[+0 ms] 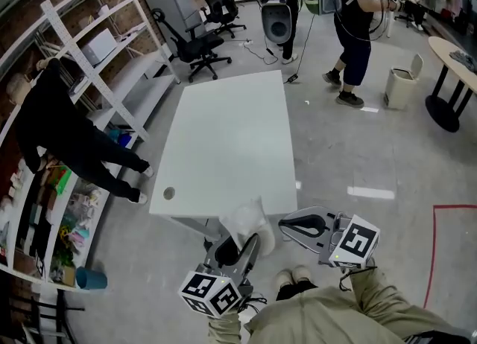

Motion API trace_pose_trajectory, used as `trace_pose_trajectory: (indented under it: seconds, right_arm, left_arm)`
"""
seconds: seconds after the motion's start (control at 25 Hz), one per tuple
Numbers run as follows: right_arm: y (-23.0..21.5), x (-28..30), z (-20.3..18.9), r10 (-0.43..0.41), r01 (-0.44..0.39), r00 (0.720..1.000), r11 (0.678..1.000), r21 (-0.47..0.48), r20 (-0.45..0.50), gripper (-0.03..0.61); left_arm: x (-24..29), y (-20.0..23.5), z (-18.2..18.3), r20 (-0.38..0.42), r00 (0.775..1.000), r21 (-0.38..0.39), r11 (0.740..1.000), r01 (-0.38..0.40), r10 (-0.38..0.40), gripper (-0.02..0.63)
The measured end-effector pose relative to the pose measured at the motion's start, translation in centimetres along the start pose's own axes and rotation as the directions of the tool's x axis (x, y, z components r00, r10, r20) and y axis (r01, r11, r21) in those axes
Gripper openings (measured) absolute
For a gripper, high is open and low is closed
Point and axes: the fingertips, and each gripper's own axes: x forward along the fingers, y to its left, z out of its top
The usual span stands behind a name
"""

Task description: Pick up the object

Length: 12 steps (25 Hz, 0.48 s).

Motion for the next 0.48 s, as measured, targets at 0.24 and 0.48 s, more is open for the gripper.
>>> trace_pose_trajectory:
  seconds: [0.24,0.48]
  right_arm:
    - [0.01,0.42,0.44,0.014,-0.014,1.0,1.0,-0.008,0.005,0.005]
    - [-0.39,0.19,0.42,0.019,-0.018,1.0,1.0,-0.009,0.009,0.005]
  left_arm:
    - [-0.08,0.19,0.57,0.012,1.0,0.002,1.0,-0.007,0.007,0.181]
    - [0.38,0.14,0.66,0.014,1.0,0.001,1.0,-0.011,0.011,0.182]
